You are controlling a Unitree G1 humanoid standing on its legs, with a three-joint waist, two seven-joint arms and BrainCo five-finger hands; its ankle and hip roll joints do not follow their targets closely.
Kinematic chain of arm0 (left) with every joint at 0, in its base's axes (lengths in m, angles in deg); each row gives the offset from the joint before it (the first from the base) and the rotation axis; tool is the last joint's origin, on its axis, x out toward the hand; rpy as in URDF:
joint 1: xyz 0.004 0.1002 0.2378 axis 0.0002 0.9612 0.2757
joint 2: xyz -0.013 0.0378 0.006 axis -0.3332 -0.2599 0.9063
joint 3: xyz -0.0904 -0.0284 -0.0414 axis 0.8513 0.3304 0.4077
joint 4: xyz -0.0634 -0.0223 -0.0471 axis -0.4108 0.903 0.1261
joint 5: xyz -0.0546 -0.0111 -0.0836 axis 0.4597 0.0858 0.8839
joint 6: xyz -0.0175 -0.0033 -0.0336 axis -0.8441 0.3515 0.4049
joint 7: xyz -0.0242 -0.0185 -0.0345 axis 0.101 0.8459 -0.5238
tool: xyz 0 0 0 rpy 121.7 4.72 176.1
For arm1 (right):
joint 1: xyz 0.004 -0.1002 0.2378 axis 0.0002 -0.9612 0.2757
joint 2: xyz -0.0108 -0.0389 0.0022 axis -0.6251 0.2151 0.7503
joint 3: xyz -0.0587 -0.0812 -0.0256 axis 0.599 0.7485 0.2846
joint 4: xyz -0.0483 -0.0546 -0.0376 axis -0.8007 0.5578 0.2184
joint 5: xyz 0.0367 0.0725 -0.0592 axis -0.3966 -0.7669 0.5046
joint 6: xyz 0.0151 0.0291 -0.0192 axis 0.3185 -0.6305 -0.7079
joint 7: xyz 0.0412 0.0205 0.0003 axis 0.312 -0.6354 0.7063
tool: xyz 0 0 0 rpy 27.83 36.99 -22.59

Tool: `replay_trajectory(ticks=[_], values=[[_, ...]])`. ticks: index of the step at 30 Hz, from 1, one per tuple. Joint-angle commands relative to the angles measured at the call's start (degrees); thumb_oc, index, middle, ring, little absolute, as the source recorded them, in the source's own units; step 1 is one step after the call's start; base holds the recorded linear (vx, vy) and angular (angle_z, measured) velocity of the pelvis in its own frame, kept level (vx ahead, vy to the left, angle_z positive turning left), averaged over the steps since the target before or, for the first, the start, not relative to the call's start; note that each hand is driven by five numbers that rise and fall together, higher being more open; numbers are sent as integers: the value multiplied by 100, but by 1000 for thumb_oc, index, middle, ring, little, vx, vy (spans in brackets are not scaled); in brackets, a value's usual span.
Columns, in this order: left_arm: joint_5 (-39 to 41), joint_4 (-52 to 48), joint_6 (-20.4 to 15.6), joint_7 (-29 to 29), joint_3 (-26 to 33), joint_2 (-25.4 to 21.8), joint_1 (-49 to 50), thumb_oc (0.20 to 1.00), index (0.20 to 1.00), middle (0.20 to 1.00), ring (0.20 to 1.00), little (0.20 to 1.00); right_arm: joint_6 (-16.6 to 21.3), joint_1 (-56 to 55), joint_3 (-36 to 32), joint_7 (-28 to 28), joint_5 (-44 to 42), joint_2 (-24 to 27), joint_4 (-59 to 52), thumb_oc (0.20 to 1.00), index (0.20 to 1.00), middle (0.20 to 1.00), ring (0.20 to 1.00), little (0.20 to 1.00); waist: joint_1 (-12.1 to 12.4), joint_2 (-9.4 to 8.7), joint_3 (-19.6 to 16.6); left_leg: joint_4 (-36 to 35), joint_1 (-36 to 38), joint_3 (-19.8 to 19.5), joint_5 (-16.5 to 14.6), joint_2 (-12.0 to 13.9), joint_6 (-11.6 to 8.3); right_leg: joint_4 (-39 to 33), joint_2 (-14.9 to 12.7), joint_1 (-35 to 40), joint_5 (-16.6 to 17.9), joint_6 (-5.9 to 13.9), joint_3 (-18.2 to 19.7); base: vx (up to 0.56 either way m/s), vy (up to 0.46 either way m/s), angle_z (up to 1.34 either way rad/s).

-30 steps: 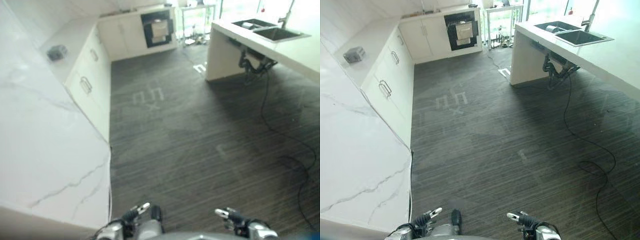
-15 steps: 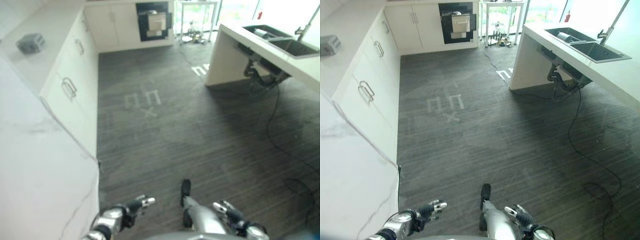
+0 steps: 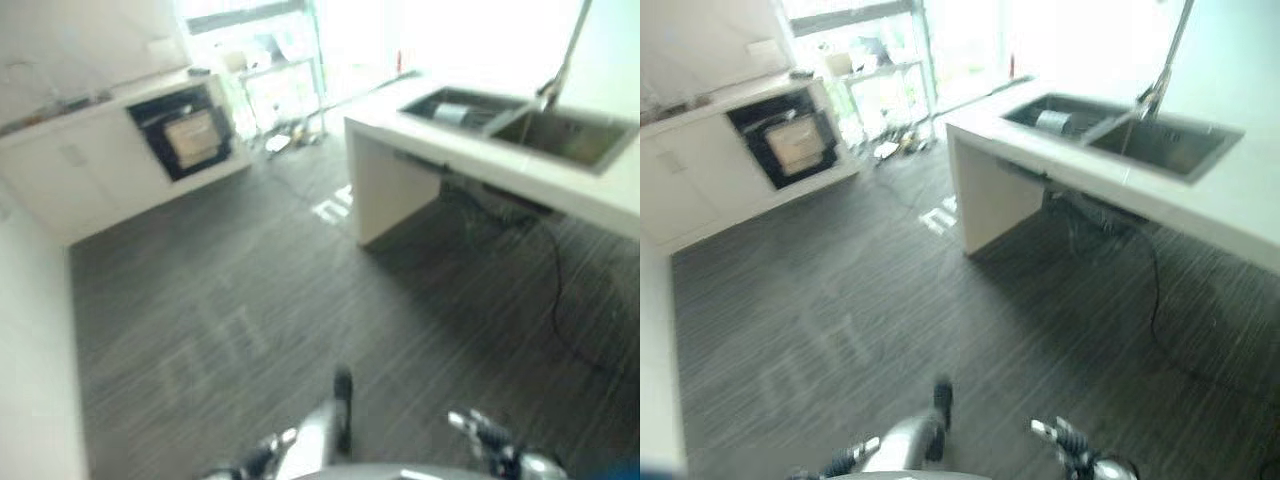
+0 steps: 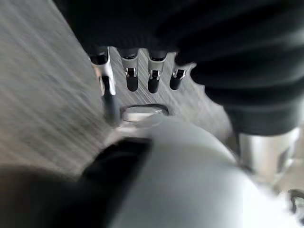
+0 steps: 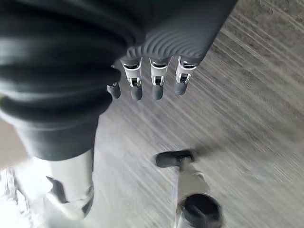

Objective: Place the dishes in the dishwasher.

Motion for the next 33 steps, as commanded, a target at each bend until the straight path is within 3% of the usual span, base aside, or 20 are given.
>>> replay_trajectory(ticks=[1, 2, 3, 5, 6, 7, 8, 9, 11, 13, 18, 20, 21, 23, 24, 25, 27, 28, 30, 33], values=[[-163, -403, -218, -160, 30, 137, -243, 1000, 1000, 1000, 1000, 1000, 101, 540, 29, 1, -243, 73, -583, 1000, 1000, 1000, 1000, 1000, 226, 423, 245, -894, 1352, -360, 358, 540, -1087, -983, -212, -1395, 1316, 428, -150, 389, 289, -35], [-177, -344, -215, -160, -11, 96, -310, 1000, 1000, 1000, 1000, 1000, 118, 487, 28, -34, -313, 24, -619, 1000, 1000, 1000, 1000, 1000, 193, 395, 201, -889, 1419, -295, 310, 447, -972, -527, -332, -1554, 1707, 487, -156, 429, 459, -19], [-141, -367, -161, -152, -105, 30, -445, 1000, 1000, 1000, 1000, 1000, 231, 342, 35, -120, -262, -13, -795, 1000, 1000, 1000, 1000, 1000, 72, 510, 203, -928, 1709, -292, 148, 321, -774, 917, -484, -2291, 2324, 459, -193, 344, 440, 15], [-127, -436, -111, -97, -136, 4, -478, 1000, 1000, 1000, 1000, 1000, 228, 285, 41, -149, -263, -3, -904, 1000, 1000, 1000, 1000, 1000, 28, 596, 245, -932, 1865, -268, 65, 291, -705, 1552, -469, -2627, 2381, 408, -340, 245, 350, 103], [-150, -612, 54, 37, -149, -39, -504, 1000, 1000, 1000, 1000, 1000, 232, 288, 73, -113, -243, -13, -944, 1000, 1000, 1000, 1000, 1000, 15, 633, 303, -921, 2115, -180, -56, 240, -672, 1781, -524, -3027, 2347, 321, -630, 229, 238, 94], [-124, -667, 96, 69, -155, -46, -510, 1000, 1000, 1000, 1000, 1000, 247, 307, 87, -89, -238, -22, -930, 1000, 1000, 1000, 1000, 1000, 17, 641, 315, -939, 2199, -155, -79, 237, -674, 1668, -500, -3087, 2270, 288, -721, 285, 136, 12], [-139, -790, 134, 82, -127, -70, -486, 1000, 1000, 1000, 1000, 1000, 258, 320, 107, -109, -284, -30, -972, 1000, 1000, 1000, 1000, 1000, -14, 592, 378, -999, 2402, -155, -122, 168, -690, 1112, -280, -3142, 2023, 265, -854, 176, -3, -20], [-148, -805, 136, 80, -122, -72, -484, 1000, 1000, 1000, 1000, 1000, 262, 322, 108, -120, -295, -27, -980, 1000, 1000, 1000, 1000, 1000, -14, 603, 369, -1001, 2398, -158, -125, 178, -693, 1026, -241, -3154, 2024, 259, -869, 172, -57, 2], [-200, -911, 158, 91, -65, -110, -475, 1000, 1000, 1000, 1000, 1000, 401, 374, 74, -30, -331, -9, -847, 1000, 1000, 1000, 1000, 1000, -53, 496, 424, -1052, 2653, -168, -366, 92, -725, -279, -274, -3441, 2175, 376, -1117, 178, -101, 39], [-202, -862, 82, 82, -43, -107, -416, 1000, 1000, 1000, 1000, 1000, 445, 422, 41, 58, -283, 0, -758, 1000, 1000, 1000, 1000, 1000, -56, 481, 455, -1050, 2730, -76, -463, 114, -748, -401, -276, -3548, 2245, 430, -1172, 139, -129, 42], [-372, -682, 39, 177, 3, 37, -326, 1000, 1000, 1000, 1000, 1000, 420, 586, 104, 35, -307, -66, -629, 1000, 1000, 1000, 1000, 1000, 62, 367, 305, -701, 2642, 186, -569, 257, -858, -1248, -176, -2814, 2029, 371, -1161, 135, -214, -27], [-471, -578, 92, 269, -25, 87, -324, 1000, 1000, 1000, 1000, 1000, 443, 557, 132, -17, -357, -73, -694, 1000, 1000, 1000, 1000, 1000, -10, 291, 283, -75, 2462, 188, -773, 270, -956, -1324, -69, -2648, 1904, 213, -1008, 97, -317, -39], [-457, -537, 71, 308, -34, 112, -336, 1000, 1000, 1000, 1000, 1000, 426, 557, 144, -22, -329, -62, -717, 1000, 1000, 1000, 1000, 1000, -40, 273, 300, 255, 2366, 203, -701, 323, -1019, -1343, -33, -2606, 1870, 143, -962, 50, -294, -54], [-427, -503, 18, 344, -6, 165, -335, 1000, 1000, 1000, 1000, 1000, 375, 525, 204, 1, -316, -6, -824, 1000, 1000, 1000, 1000, 1000, -62, 247, 363, 1256, 1995, 82, -235, 475, -1225, -1335, 11, -2551, 1821, -7, -896, 23, -186, -40], [-380, -481, -18, 360, 4, 171, -332, 1000, 1000, 1000, 1000, 1000, 372, 508, 225, 68, -290, 34, -867, 1000, 1000, 1000, 1000, 1000, -67, 232, 419, 1704, 1755, 15, -179, 506, -1210, -1280, 10, -2541, 1785, -70, -844, 91, -130, -25], [-379, -490, 32, 350, 42, 159, -334, 1000, 1000, 1000, 1000, 1000, 290, 508, 247, -5, -208, 78, -896, 1000, 1000, 1000, 1000, 1000, -39, 276, 464, 1686, 1532, -206, -119, 518, -1215, -1205, 52, -2494, 1701, -119, -731, 192, -19, -17], [-464, -471, -32, 315, 47, 181, -295, 1000, 1000, 1000, 1000, 1000, 280, 608, 232, -10, -250, 162, -694, 1000, 1000, 1000, 1000, 1000, 58, 340, 465, 644, 1591, -478, -131, 531, -1220, -1320, 91, -2402, 1681, -27, -518, 274, 110, -74], [-445, -448, -95, 357, -6, 215, -279, 1000, 1000, 1000, 1000, 1000, 320, 723, 223, 17, -254, 188, -471, 1000, 1000, 1000, 1000, 1000, 149, 440, 443, -370, 1599, -797, 68, 685, -1313, -1370, 156, -2342, 1608, 0, -392, 243, 112, -88], [-453, -441, -129, 428, -53, 271, -272, 1000, 1000, 1000, 1000, 1000, 401, 779, 215, 35, -238, 171, -270, 1000, 1000, 1000, 1000, 1000, 247, 522, 471, -989, 1478, -1050, 455, 759, -1431, -1447, 228, -2139, 1486, 25, -238, 258, 126, -46], [-596, -374, -129, 436, -187, 318, -426, 1000, 1000, 1000, 1000, 1000, 561, 823, 189, -80, -342, 108, -94, 1000, 1000, 1000, 1000, 1000, 250, 576, 502, -1003, 1290, -847, 482, 704, -1413, -1474, 151, -1942, 1317, 90, -198, 221, 202, -18]])
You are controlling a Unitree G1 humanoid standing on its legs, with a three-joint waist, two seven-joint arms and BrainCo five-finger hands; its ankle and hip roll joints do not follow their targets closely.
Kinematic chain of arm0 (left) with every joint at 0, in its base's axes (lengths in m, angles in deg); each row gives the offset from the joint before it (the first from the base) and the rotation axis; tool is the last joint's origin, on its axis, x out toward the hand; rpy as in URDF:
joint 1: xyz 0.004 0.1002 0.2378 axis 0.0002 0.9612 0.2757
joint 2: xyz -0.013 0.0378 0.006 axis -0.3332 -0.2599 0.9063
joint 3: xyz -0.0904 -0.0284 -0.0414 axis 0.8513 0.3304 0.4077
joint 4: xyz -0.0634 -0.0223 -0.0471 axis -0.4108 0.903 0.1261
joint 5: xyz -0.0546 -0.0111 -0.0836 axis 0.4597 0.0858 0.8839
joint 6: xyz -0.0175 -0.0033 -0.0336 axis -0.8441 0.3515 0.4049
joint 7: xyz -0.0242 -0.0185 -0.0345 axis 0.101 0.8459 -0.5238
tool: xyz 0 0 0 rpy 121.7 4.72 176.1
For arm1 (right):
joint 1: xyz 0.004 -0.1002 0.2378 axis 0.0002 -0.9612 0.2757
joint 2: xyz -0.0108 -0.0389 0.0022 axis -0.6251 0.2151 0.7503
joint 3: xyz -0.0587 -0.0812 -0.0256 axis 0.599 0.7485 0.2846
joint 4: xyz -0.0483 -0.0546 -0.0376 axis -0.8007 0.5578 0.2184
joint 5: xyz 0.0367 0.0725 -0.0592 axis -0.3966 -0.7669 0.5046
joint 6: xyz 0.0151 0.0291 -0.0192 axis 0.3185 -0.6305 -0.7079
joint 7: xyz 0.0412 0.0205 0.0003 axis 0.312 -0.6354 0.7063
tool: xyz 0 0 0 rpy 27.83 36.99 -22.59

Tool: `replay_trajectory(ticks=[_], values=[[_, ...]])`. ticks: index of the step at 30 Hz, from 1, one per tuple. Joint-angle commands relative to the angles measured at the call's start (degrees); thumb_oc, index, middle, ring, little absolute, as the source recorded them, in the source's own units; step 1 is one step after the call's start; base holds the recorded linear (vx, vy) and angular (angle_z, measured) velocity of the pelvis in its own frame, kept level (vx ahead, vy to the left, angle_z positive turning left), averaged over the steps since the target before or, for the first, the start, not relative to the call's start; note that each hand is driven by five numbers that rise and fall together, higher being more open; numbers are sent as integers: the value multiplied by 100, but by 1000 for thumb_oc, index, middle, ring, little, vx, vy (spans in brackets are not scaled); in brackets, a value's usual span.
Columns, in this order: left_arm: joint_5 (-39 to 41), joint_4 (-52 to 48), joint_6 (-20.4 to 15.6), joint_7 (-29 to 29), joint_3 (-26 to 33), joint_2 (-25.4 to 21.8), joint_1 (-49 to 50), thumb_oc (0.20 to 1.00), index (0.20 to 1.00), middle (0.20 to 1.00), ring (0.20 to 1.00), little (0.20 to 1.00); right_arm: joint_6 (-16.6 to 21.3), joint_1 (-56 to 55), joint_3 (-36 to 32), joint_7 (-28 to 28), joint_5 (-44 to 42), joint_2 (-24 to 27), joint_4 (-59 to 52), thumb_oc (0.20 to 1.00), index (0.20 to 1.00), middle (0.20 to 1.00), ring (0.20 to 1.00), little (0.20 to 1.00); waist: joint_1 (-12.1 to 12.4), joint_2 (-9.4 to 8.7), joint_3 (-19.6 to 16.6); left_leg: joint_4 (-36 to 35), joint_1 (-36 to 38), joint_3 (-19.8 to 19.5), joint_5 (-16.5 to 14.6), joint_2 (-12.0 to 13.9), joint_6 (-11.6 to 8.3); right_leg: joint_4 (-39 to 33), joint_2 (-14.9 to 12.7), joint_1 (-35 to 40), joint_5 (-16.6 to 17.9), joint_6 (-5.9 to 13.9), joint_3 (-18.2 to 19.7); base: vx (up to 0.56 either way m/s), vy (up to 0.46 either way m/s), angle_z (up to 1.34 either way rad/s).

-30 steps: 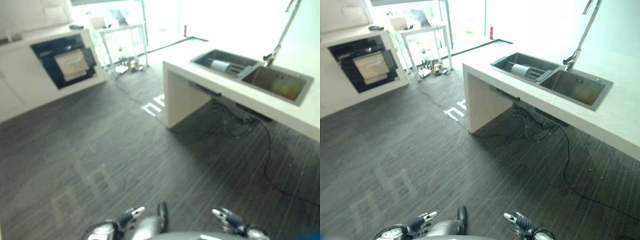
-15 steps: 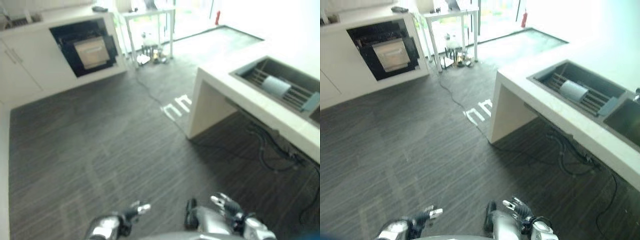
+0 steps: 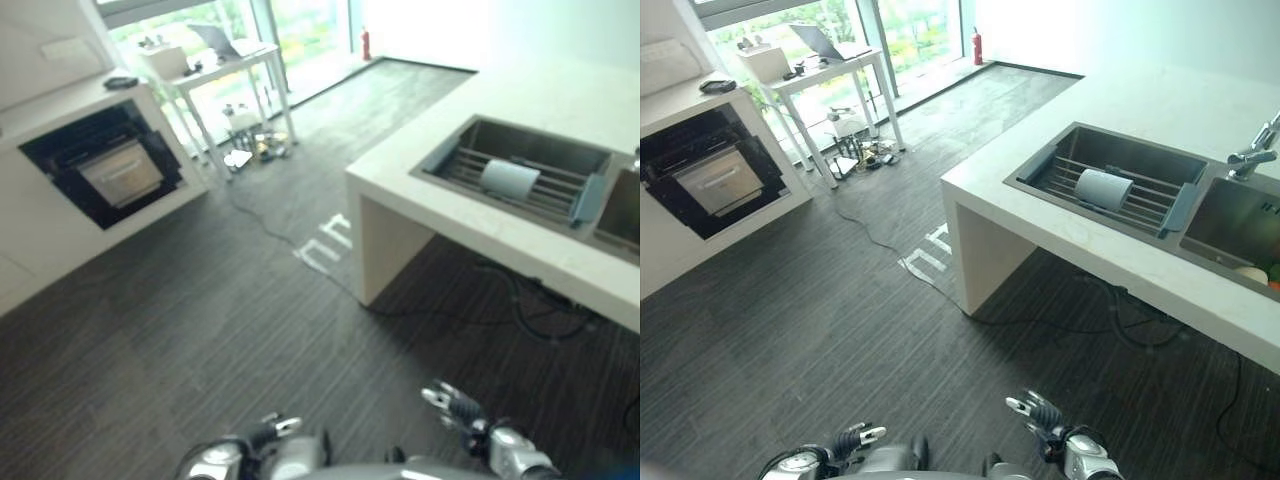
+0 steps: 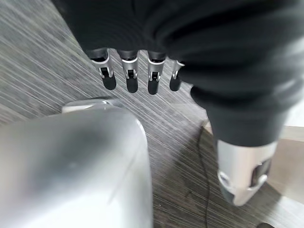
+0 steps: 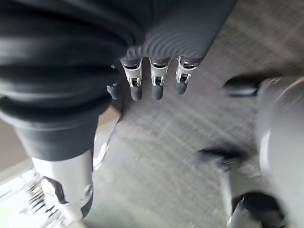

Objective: Place the dishes in the dishwasher.

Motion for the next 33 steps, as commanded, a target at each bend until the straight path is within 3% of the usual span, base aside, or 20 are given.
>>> replay_trajectory(ticks=[1, 6, 10, 11, 12, 13, 15, 17, 18, 20, 21, 22, 23, 26, 28, 29, 30, 31, 33], values=[[-354, -124, -199, 18, -151, -120, -188, 1000, 1000, 1000, 1000, 1000, 404, 119, -117, -100, -152, -122, -279, 1000, 1000, 1000, 1000, 1000, 36, -137, -38, 407, 46, 496, 187, -337, 456, 526, -465, 281, -434, 722, 185, 204, 254, -67], [-344, 55, -211, 60, -313, -285, -463, 1000, 1000, 1000, 1000, 1000, 331, -95, -360, -513, 128, -212, 81, 1000, 1000, 1000, 1000, 1000, -113, -99, -248, 289, 452, 423, -88, -595, 848, 747, -770, 60, -339, 969, 390, 247, 228, -57], [-277, -20, -144, -37, -332, -246, -463, 1000, 1000, 1000, 1000, 1000, 485, -131, -636, -1110, 116, -204, 251, 1000, 1000, 1000, 1000, 1000, -124, -153, -290, 417, 602, 553, -335, -764, 1104, 1550, -928, -454, 177, 1065, 363, 127, 97, -67], [-296, -24, -149, -26, -311, -241, -425, 1000, 1000, 1000, 1000, 1000, 534, -181, -700, -1121, 124, -184, 225, 1000, 1000, 1000, 1000, 1000, -147, -140, -278, 393, 667, 605, -361, -763, 1130, 1811, -931, -655, 294, 1042, 365, 72, 1, -98], [-223, -15, -120, -1, -260, -279, -375, 1000, 1000, 1000, 1000, 1000, 487, -184, -777, -1094, 179, -146, 178, 1000, 1000, 1000, 1000, 1000, -141, -157, -254, 324, 788, 760, -400, -753, 1120, 1953, -1004, -882, 456, 1045, 33, 77, -94, -96], [-115, 0, -61, 82, -146, -312, -350, 1000, 1000, 1000, 1000, 1000, 400, -107, -785, -1056, 230, -123, 193, 1000, 1000, 1000, 1000, 1000, -104, -176, -216, 254, 935, 978, -439, -671, 1030, 1633, -1137, -966, 478, 1042, -301, 79, -174, -118], [-75, -14, -80, 143, 12, -369, -298, 1000, 1000, 1000, 1000, 1000, 307, -43, -775, -999, 263, -120, 240, 1000, 1000, 1000, 1000, 1000, -70, -250, -176, 234, 1066, 1210, -544, -599, 924, 888, -1251, -1048, 656, 1127, -546, 82, -312, -199], [-74, -76, -67, 238, 144, -424, -295, 1000, 1000, 1000, 1000, 1000, 241, -15, -824, -942, 299, -164, 333, 1000, 1000, 1000, 1000, 1000, -100, -324, -107, 248, 1168, 1314, -718, -537, 889, 552, -1361, -1285, 1013, 1256, -418, 106, -384, -114], [-69, -79, -47, 276, 185, -439, -307, 1000, 1000, 1000, 1000, 1000, 158, -15, -825, -941, 237, -172, 361, 1000, 1000, 1000, 1000, 1000, -105, -344, -100, 272, 1173, 1335, -743, -496, 886, 466, -1347, -1218, 949, 1292, -351, 159, -484, -50], [0, 46, -28, 406, 369, -369, -251, 1000, 1000, 1000, 1000, 1000, 40, -107, -870, -872, 277, -254, 533, 1000, 1000, 1000, 1000, 1000, -97, -413, -171, 370, 1206, 1506, -740, -301, 805, 232, -1308, -948, 838, 1315, -589, 226, -545, -13], [60, 143, 2, 435, 482, -335, -201, 1000, 1000, 1000, 1000, 1000, -6, -204, -877, -839, 273, -301, 637, 1000, 1000, 1000, 1000, 1000, -148, -439, -220, 482, 1264, 1619, -728, -110, 720, 277, -1202, -831, 642, 1247, -653, 201, -399, 6], [55, 159, 3, 437, 496, -331, -194, 1000, 1000, 1000, 1000, 1000, -11, -215, -879, -832, 270, -302, 651, 1000, 1000, 1000, 1000, 1000, -156, -440, -224, 502, 1271, 1629, -732, -86, 709, 290, -1189, -821, 618, 1235, -659, 256, -502, -8], [31, 225, 15, 454, 548, -313, -148, 1000, 1000, 1000, 1000, 1000, -18, -298, -918, -789, 280, -286, 720, 1000, 1000, 1000, 1000, 1000, -246, -459, -238, 786, 1262, 1634, -787, 64, 659, 422, -1076, -819, 468, 1107, -544, 193, -402, -40], [230, 338, 16, 490, 644, -280, -75, 1000, 1000, 1000, 1000, 1000, -122, -370, -925, -739, 340, -184, 761, 1000, 1000, 1000, 1000, 1000, -386, -492, -178, 1602, 1188, 1585, -1006, 139, 631, 617, -868, -826, 311, 845, -338, 199, -437, -37], [210, 329, -45, 393, 717, -243, -20, 1000, 1000, 1000, 1000, 1000, -175, -423, -1015, -684, 494, -53, 797, 1000, 1000, 1000, 1000, 1000, -442, -477, -43, 2730, 750, 1843, -565, 373, 503, 607, -733, -612, 186, 618, -396, 171, -343, -41], [223, 272, -24, 376, 689, -224, -31, 1000, 1000, 1000, 1000, 1000, -226, -425, -1057, -681, 503, 4, 807, 1000, 1000, 1000, 1000, 1000, -413, -454, 35, 2884, 589, 1819, -585, 299, 494, 559, -735, -481, 159, 604, -469, 206, -182, -9], [274, 228, 0, 376, 677, -197, -21, 1000, 1000, 1000, 1000, 1000, -295, -399, -1065, -671, 488, 53, 832, 1000, 1000, 1000, 1000, 1000, -310, -427, 98, 2754, 469, 1598, -695, -16, 539, 492, -769, -372, 158, 646, -523, 285, -31, 7], [325, 238, -51, 390, 735, -148, 78, 1000, 1000, 1000, 1000, 1000, -404, -312, -1038, -652, 526, 88, 876, 1000, 1000, 1000, 1000, 1000, -149, -347, 146, 2172, 501, 1324, -789, -399, 604, 443, -727, -288, 125, 702, -488, 327, 32, -6], [316, 331, -125, 400, 743, -97, 172, 1000, 1000, 1000, 1000, 1000, -448, -247, -1005, -629, 510, 82, 975, 1000, 1000, 1000, 1000, 1000, -53, -215, 120, 1160, 538, 1195, -432, -328, 519, 422, -602, -200, 9, 696, -487, 329, 70, -86]])
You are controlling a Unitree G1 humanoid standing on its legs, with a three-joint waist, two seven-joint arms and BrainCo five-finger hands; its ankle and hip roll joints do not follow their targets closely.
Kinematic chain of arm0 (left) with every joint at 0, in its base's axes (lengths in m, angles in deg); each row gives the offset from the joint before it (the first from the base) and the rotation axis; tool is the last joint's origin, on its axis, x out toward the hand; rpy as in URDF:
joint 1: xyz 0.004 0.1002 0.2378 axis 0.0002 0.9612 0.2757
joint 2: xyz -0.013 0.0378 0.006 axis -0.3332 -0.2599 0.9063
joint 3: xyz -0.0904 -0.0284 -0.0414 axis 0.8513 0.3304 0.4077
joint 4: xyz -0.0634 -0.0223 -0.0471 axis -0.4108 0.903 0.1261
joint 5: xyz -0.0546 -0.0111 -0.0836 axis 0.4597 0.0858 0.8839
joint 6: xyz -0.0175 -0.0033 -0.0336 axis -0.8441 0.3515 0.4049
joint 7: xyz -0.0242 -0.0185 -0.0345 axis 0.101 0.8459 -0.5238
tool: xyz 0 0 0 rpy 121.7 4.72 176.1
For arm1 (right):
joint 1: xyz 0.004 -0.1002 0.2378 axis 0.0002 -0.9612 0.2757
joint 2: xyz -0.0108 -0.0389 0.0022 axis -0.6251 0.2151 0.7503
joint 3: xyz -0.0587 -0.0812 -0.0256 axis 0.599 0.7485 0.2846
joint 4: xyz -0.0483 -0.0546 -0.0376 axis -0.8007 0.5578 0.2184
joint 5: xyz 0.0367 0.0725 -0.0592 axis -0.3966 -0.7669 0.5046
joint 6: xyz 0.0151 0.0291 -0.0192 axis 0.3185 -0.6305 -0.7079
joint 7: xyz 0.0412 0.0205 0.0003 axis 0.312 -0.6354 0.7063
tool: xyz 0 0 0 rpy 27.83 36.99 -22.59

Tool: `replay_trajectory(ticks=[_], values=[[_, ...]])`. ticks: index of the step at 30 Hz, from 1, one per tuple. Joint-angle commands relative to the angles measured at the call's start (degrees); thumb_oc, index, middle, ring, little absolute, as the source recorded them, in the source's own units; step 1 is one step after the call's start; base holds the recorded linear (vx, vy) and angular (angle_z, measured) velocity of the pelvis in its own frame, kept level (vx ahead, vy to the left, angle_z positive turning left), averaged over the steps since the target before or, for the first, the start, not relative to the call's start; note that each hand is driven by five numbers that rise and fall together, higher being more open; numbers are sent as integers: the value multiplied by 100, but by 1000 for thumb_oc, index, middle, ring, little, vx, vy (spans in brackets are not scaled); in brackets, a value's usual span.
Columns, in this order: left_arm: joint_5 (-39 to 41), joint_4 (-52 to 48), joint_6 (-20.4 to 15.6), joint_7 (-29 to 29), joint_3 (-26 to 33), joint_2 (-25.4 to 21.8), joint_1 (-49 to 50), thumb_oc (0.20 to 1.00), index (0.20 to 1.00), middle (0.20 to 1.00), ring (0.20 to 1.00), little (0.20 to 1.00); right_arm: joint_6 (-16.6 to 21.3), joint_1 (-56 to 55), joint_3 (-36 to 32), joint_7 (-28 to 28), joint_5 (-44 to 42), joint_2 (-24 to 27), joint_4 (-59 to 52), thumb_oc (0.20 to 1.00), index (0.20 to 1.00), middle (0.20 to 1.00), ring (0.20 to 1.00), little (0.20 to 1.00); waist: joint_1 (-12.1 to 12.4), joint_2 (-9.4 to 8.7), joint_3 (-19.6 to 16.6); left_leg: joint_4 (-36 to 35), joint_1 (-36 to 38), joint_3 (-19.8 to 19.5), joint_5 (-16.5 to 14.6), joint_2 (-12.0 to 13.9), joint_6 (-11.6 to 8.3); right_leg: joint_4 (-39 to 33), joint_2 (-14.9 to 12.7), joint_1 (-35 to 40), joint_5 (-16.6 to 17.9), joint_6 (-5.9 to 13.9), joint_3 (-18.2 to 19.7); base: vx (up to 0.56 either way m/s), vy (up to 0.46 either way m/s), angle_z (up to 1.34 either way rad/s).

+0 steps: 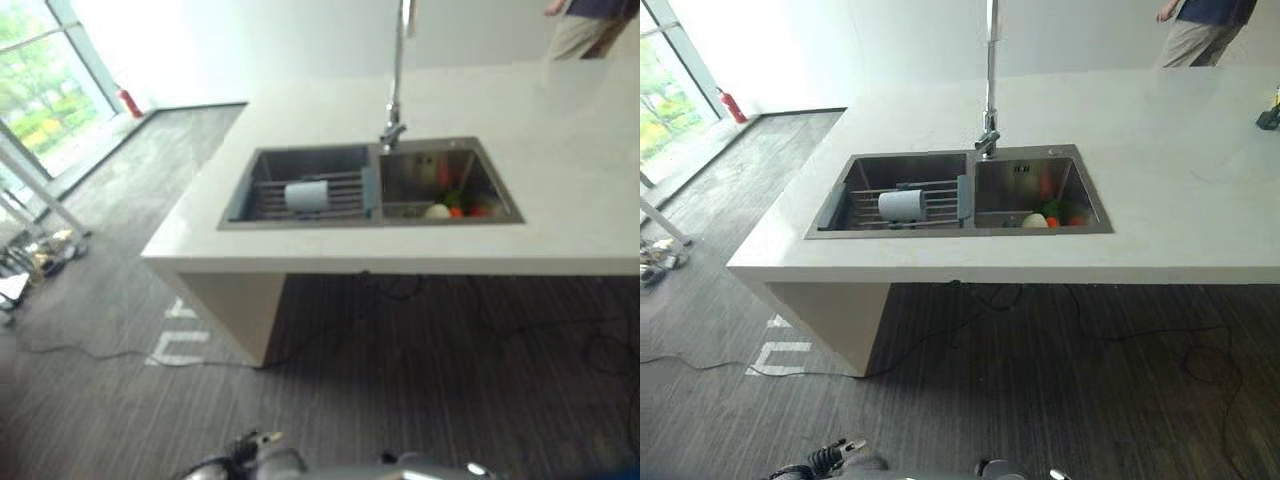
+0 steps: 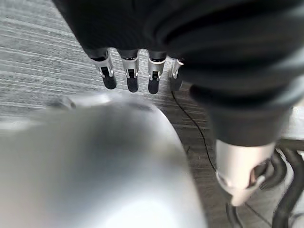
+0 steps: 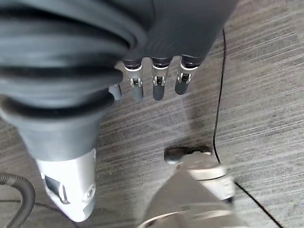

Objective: Place the dishes in the dishwasher.

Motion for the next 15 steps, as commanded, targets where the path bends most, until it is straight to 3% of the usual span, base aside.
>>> replay_trajectory(ticks=[1, 2, 4, 9, 13, 15], values=[[150, 289, -178, 18, 52, 13, -382, 1000, 1000, 1000, 1000, 1000, -81, 272, 1, 143, -7, -70, 42, 1000, 1000, 1000, 1000, 1000, 155, 209, 375, -1419, 772, -33, 50, 194, 189, 74, -193, 287, 78, 61, -25, 322, 102, -133], [136, 348, -225, 35, 61, 56, -372, 1000, 1000, 1000, 1000, 1000, -57, 277, 18, 138, -40, -99, 68, 1000, 1000, 1000, 1000, 1000, 215, 245, 386, -1650, 706, -194, 217, 222, 124, 51, -172, 390, 10, 59, 20, 418, 210, -75], [105, 424, -241, 8, 155, 82, -382, 1000, 1000, 1000, 1000, 1000, 29, 206, -25, 150, -25, -175, 113, 1000, 1000, 1000, 1000, 1000, 252, 275, 376, -1723, 601, -223, 269, 235, 106, 43, -241, 606, -137, 107, 80, 316, 229, -25], [131, 524, -165, -86, 204, -70, -552, 1000, 1000, 1000, 1000, 1000, 138, -26, -202, 168, -75, -215, 197, 1000, 1000, 1000, 1000, 1000, 192, 213, 266, -1427, 691, -152, -89, 37, 412, 347, -622, 716, -223, 371, 104, 302, 333, -33], [191, 465, -4, 11, 131, -279, -779, 1000, 1000, 1000, 1000, 1000, 184, -39, -267, 140, -84, -192, 18, 1000, 1000, 1000, 1000, 1000, 71, 259, 291, -1503, 958, -180, -233, -178, 787, 1918, -778, -153, 349, 395, 304, 156, 268, -15], [353, 435, 31, 104, 120, -349, -850, 1000, 1000, 1000, 1000, 1000, 180, -14, -228, 133, -78, -171, -58, 1000, 1000, 1000, 1000, 1000, 43, 286, 353, -1611, 1152, -156, -226, -170, 758, 1564, -867, -385, 379, 328, 178, 79, 54, 5]])
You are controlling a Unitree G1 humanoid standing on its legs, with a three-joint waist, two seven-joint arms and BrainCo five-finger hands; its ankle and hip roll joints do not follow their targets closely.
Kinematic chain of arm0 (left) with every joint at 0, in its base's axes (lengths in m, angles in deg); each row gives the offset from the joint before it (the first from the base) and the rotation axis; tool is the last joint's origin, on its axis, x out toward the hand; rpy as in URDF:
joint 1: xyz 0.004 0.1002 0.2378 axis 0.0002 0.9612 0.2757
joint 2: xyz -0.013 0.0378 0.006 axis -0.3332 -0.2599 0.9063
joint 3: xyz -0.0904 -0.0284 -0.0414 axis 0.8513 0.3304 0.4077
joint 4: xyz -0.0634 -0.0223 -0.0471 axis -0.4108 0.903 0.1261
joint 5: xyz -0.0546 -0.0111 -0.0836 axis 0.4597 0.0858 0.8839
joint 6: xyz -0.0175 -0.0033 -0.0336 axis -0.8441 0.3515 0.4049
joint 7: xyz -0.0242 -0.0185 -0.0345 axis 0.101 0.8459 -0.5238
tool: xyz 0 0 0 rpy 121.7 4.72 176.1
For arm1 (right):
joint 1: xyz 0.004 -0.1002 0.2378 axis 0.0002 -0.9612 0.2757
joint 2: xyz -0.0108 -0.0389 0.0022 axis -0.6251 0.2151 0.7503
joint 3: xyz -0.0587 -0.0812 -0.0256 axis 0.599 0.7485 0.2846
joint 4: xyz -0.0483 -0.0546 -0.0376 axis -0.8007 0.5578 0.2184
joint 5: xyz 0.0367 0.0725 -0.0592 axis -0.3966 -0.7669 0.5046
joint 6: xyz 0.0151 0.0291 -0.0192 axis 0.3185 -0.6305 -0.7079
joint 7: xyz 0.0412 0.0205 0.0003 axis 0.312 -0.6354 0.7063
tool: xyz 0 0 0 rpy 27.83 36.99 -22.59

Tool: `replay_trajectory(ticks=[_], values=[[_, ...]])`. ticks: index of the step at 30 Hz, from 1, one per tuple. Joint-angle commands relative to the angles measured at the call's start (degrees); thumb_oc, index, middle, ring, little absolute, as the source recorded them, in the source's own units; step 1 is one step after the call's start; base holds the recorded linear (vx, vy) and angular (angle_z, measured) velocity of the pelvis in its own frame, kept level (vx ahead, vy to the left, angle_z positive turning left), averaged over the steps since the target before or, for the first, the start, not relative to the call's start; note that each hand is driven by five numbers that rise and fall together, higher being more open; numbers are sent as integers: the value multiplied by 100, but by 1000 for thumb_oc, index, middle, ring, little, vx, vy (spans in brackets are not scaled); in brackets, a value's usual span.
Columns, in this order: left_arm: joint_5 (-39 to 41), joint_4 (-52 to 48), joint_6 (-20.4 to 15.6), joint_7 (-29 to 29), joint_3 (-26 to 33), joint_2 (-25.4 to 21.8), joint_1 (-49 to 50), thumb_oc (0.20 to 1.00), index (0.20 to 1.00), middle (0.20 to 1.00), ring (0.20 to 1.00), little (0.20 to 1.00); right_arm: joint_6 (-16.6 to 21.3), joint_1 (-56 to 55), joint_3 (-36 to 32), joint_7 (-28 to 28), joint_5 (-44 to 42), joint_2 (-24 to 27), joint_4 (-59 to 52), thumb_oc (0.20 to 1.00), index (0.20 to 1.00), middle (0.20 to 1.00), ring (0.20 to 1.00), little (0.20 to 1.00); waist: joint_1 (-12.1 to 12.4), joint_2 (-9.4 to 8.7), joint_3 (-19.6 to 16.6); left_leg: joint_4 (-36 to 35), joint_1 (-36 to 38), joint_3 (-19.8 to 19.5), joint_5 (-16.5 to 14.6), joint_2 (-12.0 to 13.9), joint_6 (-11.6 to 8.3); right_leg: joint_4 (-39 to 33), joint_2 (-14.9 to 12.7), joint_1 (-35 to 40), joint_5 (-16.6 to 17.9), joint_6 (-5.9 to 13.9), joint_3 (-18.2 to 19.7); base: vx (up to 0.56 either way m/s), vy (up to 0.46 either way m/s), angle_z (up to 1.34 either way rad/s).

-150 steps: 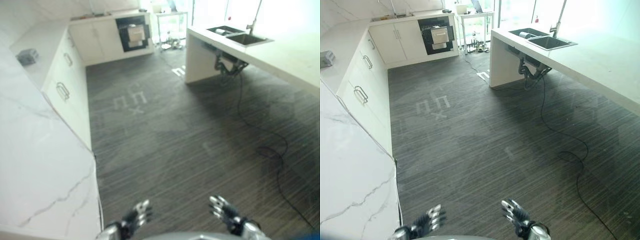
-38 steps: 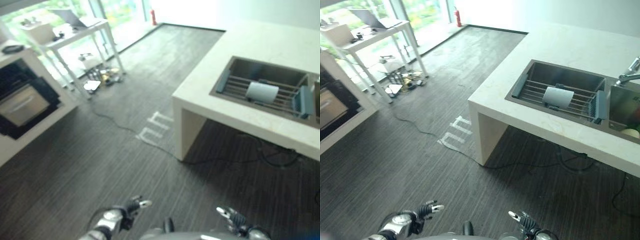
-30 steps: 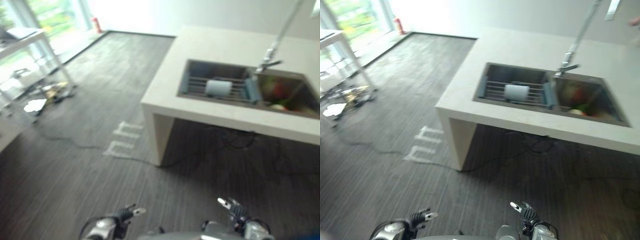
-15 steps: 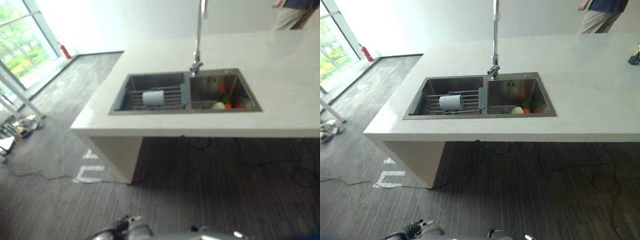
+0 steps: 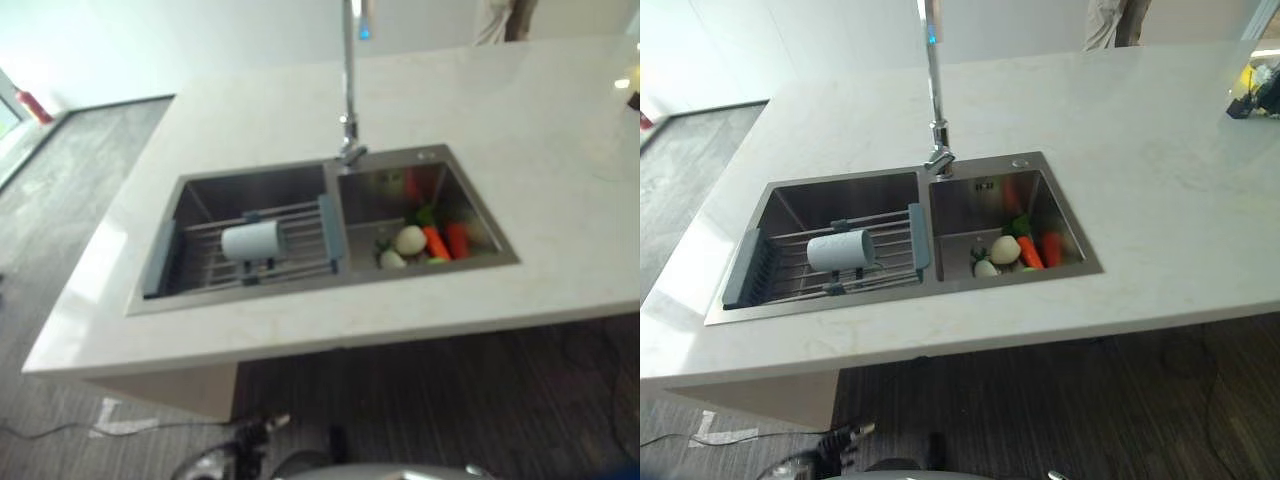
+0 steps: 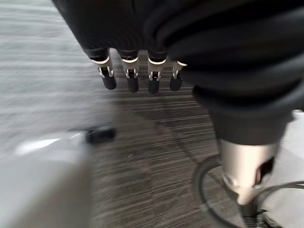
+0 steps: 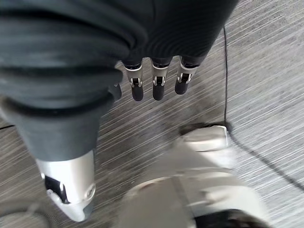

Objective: Place the dishes in the dishwasher.

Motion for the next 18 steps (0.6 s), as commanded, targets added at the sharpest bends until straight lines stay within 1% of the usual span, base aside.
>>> replay_trajectory(ticks=[1, 2, 3, 5, 6, 7, 11, 12, 14, 15, 16, 17, 18], values=[[441, -129, 5, 187, 145, -125, 185, 1000, 1000, 1000, 1000, 1000, 85, 151, -5, 20, -47, 36, -114, 1000, 1000, 1000, 1000, 1000, 106, 90, 93, 520, -311, -181, -484, 262, -432, -2764, -414, 21, 1379, 201, 62, 32, -41, -1], [452, -133, 0, 185, 148, -136, 178, 1000, 1000, 1000, 1000, 1000, 91, 161, 0, 29, -39, 36, -111, 1000, 1000, 1000, 1000, 1000, 101, 81, 102, 510, -306, -185, -496, 258, -438, -2859, -410, -39, 1452, 220, 72, -48, -165, -10], [424, -257, -81, 205, 241, -225, 115, 1000, 1000, 1000, 1000, 1000, 64, 310, 122, -3, -152, -1, -130, 1000, 1000, 1000, 1000, 1000, 176, 23, 178, 467, -398, -155, -527, 339, -502, -3221, -390, -330, 1620, 301, 169, -62, -217, 0], [531, -279, -116, 321, 234, -179, 71, 1000, 1000, 1000, 1000, 1000, -6, 386, 115, -63, -266, -37, -140, 1000, 1000, 1000, 1000, 1000, 255, -52, 141, 480, -551, -41, -459, 443, -543, -3595, -362, -78, 1590, 349, 73, -44, -225, 9], [533, -291, -90, 340, 291, -151, 55, 1000, 1000, 1000, 1000, 1000, -8, 393, 109, -104, -326, -59, -126, 1000, 1000, 1000, 1000, 1000, 299, -99, 111, 473, -631, 90, -406, 533, -614, -3762, -379, 65, 1569, 389, -47, -20, -153, 8], [498, -287, -89, 329, 333, -134, 74, 1000, 1000, 1000, 1000, 1000, -24, 369, 83, -139, -346, -60, -127, 1000, 1000, 1000, 1000, 1000, 320, -120, 83, 448, -631, 135, -386, 565, -649, -3856, -387, 144, 1572, 412, -116, -2, -128, 14], [422, -253, -62, 368, 400, -132, 277, 1000, 1000, 1000, 1000, 1000, -146, 174, -110, -156, -331, 34, -87, 1000, 1000, 1000, 1000, 1000, 325, -150, -33, 346, -471, 140, -379, 635, -737, -4154, -352, 476, 1545, 462, -245, 86, -52, 8], [487, -208, -45, 427, 443, -142, 367, 1000, 1000, 1000, 1000, 1000, -163, 129, -164, -119, -214, 79, -41, 1000, 1000, 1000, 1000, 1000, 336, -151, -79, 282, -394, 148, -364, 675, -789, -4287, -333, 584, 1562, 467, -310, 95, -26, 6], [511, -76, -55, 438, 599, -167, 504, 1000, 1000, 1000, 1000, 1000, -139, 86, -136, -102, 21, 97, 23, 1000, 1000, 1000, 1000, 1000, 365, -140, -149, 174, -285, 124, -366, 687, -823, -4377, -309, 701, 1546, 455, -379, 72, -8, 4], [622, 51, 98, 348, 780, -206, 613, 1000, 1000, 1000, 1000, 1000, -94, 45, -149, -96, 31, 91, 105, 1000, 1000, 1000, 1000, 1000, 401, -116, -197, 112, -223, 67, -376, 685, -840, -4388, -303, 768, 1503, 446, -468, 26, 4, 5], [677, 66, 163, 339, 802, -206, 626, 1000, 1000, 1000, 1000, 1000, -85, 38, -156, -88, 42, 90, 110, 1000, 1000, 1000, 1000, 1000, 406, -114, -204, 105, -215, 61, -379, 685, -841, -4391, -303, 777, 1498, 446, -479, 15, 7, 3], [800, 147, 390, 189, 918, -213, 652, 1000, 1000, 1000, 1000, 1000, -111, 38, -189, -81, 38, 98, 129, 1000, 1000, 1000, 1000, 1000, 424, -101, -238, 79, -183, 41, -383, 690, -855, -4419, -305, 831, 1484, 448, -539, 15, 12, 9], [1203, 195, 540, 393, 1078, -238, 659, 1000, 1000, 1000, 1000, 1000, -141, 36, -232, -75, 49, 122, 137, 1000, 1000, 1000, 1000, 1000, 431, -88, -259, 71, -161, 24, -384, 695, -866, -4436, -306, 865, 1479, 449, -560, 32, 35, 21]])
